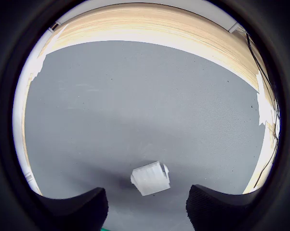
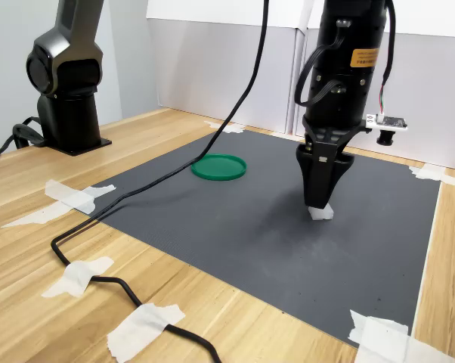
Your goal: Grasp a white terminal and put it on the green lid.
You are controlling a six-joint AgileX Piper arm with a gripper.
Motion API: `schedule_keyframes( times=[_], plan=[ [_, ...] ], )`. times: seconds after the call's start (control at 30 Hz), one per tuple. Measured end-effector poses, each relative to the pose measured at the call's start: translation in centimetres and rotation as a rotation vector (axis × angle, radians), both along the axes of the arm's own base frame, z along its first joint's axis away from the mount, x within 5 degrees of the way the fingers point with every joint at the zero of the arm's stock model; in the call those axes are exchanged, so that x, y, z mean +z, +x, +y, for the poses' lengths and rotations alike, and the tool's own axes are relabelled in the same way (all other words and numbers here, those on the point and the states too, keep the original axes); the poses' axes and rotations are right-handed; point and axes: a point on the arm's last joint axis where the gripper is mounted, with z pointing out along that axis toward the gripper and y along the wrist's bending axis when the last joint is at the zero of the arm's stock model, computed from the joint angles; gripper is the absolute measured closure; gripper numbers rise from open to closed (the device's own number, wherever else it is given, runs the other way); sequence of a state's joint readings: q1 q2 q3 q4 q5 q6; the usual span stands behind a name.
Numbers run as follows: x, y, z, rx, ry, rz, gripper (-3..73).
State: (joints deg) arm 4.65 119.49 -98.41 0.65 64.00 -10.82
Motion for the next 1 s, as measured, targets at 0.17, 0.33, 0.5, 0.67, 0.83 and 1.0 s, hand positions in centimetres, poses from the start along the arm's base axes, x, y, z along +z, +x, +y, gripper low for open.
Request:
schedule_keyframes(
  times=[0.17, 0.33, 0.5, 0.67, 0.83, 1.0],
  plan=[
    [0.0, 0.1, -0.1, -0.004, -0.009, -0.006, 1.3],
    [-0.2, 0.2, -0.1, -0.004, -0.009, -0.011, 1.3],
    [-1.8, 0.5, -0.1, -0.005, -0.012, 0.024, 1.3],
    [-2.5, 0.7, -0.1, -0.002, -0.021, 0.028, 1.3],
    [-3.0, 0.9, -0.1, 0.0, -0.027, 0.028, 1.4],
    [-3.0, 0.9, -0.1, 0.022, -0.03, 0.024, 6.1]
  ],
)
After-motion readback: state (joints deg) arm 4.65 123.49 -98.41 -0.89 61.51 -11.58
